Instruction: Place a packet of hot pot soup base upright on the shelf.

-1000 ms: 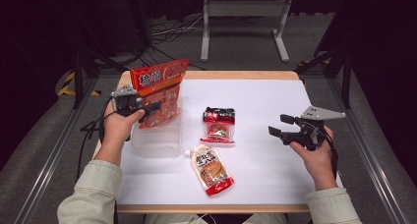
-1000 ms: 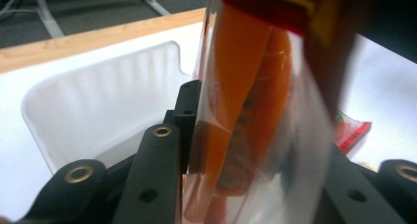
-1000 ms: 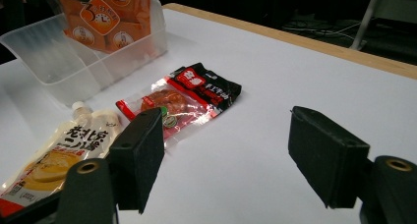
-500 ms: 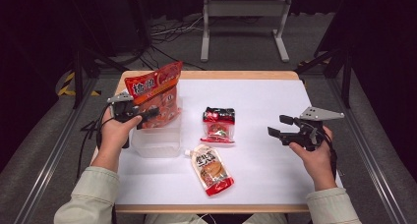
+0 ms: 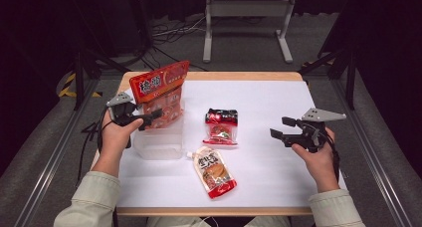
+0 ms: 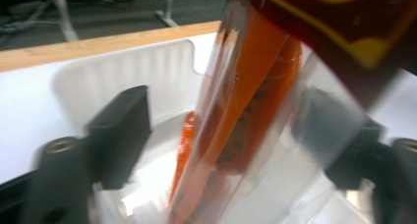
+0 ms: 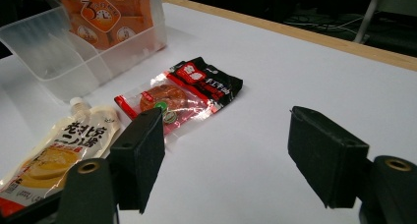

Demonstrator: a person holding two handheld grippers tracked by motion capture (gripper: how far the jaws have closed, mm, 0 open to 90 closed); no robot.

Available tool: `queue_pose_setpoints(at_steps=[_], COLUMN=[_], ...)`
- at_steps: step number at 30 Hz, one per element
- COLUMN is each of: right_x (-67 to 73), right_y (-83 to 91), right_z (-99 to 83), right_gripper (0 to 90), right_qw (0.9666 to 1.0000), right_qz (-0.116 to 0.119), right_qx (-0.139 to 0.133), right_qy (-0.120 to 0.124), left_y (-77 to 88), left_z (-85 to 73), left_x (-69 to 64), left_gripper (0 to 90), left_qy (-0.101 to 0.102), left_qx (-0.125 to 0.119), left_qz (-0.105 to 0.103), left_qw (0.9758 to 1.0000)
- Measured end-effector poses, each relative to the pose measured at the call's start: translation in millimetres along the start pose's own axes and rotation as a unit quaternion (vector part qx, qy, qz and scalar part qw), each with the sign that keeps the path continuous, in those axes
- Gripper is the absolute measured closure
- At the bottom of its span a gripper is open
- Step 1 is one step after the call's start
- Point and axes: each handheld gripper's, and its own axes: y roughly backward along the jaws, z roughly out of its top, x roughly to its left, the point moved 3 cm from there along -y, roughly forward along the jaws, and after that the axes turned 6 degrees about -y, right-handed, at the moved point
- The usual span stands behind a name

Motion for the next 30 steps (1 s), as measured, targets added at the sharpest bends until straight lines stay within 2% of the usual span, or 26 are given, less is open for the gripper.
queue_pose_setpoints(at_steps=[1, 3, 6, 10, 14, 18, 22, 30], right_x=[0.0, -0.1, -1.1, -1.6, -1.9, -2.0, -1.7, 1.6], right_y=[0.5, 0.7, 1.6, 2.3, 2.8, 2.3, 1.4, -4.1], right_z=[-0.4, -0.6, -2.0, -2.9, -3.6, -4.0, -3.7, -0.9], right_gripper=[31.0, 31.0, 31.1, 31.2, 31.2, 31.2, 31.2, 31.3], right_qw=[1.0000, 1.0000, 1.0000, 1.0000, 1.0000, 1.0000, 1.0000, 1.0000], right_qz=[-0.001, -0.001, -0.003, -0.005, -0.007, -0.007, -0.005, 0.003], right_qx=[0.000, 0.000, 0.000, 0.000, 0.000, 0.002, 0.001, 0.002], right_qy=[-0.001, -0.002, -0.003, -0.004, -0.006, -0.004, -0.002, 0.002], left_y=[2.6, 8.7, 19.2, 38.8, 53.1, 65.5, 72.2, 80.5], left_z=[0.4, 1.0, 1.1, 2.3, -0.6, -6.3, -9.9, -11.8], left_x=[0.4, 1.6, 0.3, -2.8, -7.9, -14.4, -20.8, -32.9], left_gripper=[14.1, 11.7, 7.1, 6.0, 4.7, 4.5, 4.7, 5.3], left_qy=[0.001, -0.001, 0.000, -0.029, -0.037, -0.034, -0.032, -0.046], left_qx=[-0.006, -0.015, -0.027, -0.033, -0.027, -0.027, -0.012, 0.002], left_qz=[0.009, 0.025, 0.034, 0.063, 0.066, 0.052, 0.025, 0.002], left_qw=[0.9999, 0.9996, 0.9991, 0.9971, 0.9968, 0.9977, 0.9991, 0.9989])
